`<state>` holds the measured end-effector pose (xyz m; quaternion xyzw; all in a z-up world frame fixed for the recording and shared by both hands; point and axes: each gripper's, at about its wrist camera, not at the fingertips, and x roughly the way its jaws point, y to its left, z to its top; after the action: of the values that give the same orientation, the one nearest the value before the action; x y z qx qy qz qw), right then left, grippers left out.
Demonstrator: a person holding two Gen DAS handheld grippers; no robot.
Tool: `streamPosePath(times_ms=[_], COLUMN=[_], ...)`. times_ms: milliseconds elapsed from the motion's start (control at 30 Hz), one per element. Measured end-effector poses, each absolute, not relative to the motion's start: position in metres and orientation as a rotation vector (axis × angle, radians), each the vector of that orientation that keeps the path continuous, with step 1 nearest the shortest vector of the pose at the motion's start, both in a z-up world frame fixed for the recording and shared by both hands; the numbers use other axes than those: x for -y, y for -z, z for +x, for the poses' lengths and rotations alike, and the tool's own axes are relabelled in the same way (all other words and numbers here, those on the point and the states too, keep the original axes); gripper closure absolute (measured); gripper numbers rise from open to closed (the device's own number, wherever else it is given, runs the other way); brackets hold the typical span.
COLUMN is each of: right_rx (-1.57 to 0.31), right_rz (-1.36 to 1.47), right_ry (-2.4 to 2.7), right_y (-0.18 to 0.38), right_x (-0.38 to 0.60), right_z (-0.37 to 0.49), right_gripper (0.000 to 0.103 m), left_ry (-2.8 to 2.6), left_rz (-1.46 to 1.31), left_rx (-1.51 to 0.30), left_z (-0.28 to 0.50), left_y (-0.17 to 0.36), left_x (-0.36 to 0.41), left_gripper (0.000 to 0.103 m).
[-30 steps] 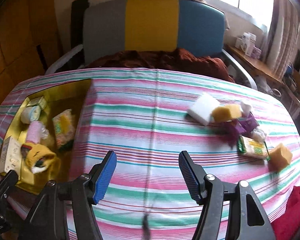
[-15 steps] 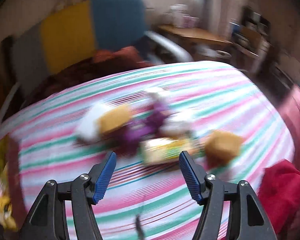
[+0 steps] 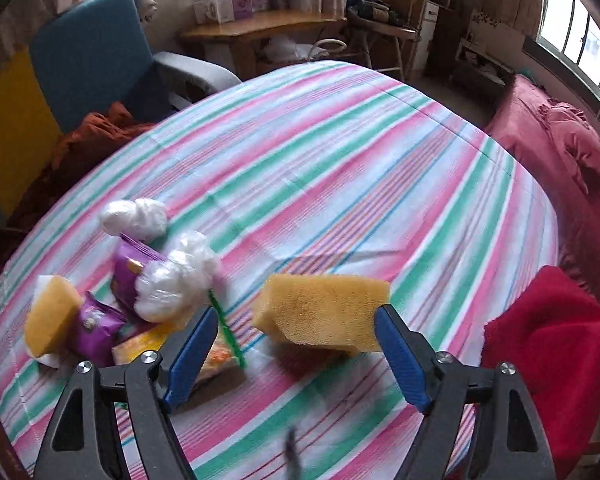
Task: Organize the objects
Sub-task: 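Move both tools from the gold tray back to the remaining items, then grasp the white sponge with the left tool while the right tool grasps a yellow sponge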
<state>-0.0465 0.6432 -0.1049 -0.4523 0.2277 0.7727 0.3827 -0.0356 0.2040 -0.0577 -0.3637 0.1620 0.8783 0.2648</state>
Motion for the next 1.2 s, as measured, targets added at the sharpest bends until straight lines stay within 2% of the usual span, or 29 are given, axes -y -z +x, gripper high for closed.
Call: streamPosePath(times_ms=[133,433,667,833,1200], right_rx=[-0.661,-0.711,-0.761,-0.754,-0.764], right_rz=[-1.114,-1.107,-1.085,-1.090,-1.082], right_ry=[-1.968,-1.939,-1.918,-1.922,-1.924], right_y=[0.104,0.106,0.106,0.107,0.107], right_x=[-0.650,-0.658,-0.660,-0.661,-0.661], right_z=[-0.038,-0.031,-0.025,-0.027,-0.024], right_gripper=[0.020,0.020,0.020,0.018,0.017], left_ry=[-2.329,-2.236,-2.179,-2.178,-2.047], left_rz=[-0.947,-0.919,-0.997,-1.042,-0.978], left_rx=[-0.459,-0.498,-0.484,-0.551,-0.713], left_z=[-0.039,-0.063,-0.111,-0.147,-0.172], left_y=[0.052,0.051,0.067,0.087,0.122], left_x=[-0.230,-0.298,-0.350,-0.382,-0.451], left_gripper=[0.009,0.009,0.009,0.014,0.014])
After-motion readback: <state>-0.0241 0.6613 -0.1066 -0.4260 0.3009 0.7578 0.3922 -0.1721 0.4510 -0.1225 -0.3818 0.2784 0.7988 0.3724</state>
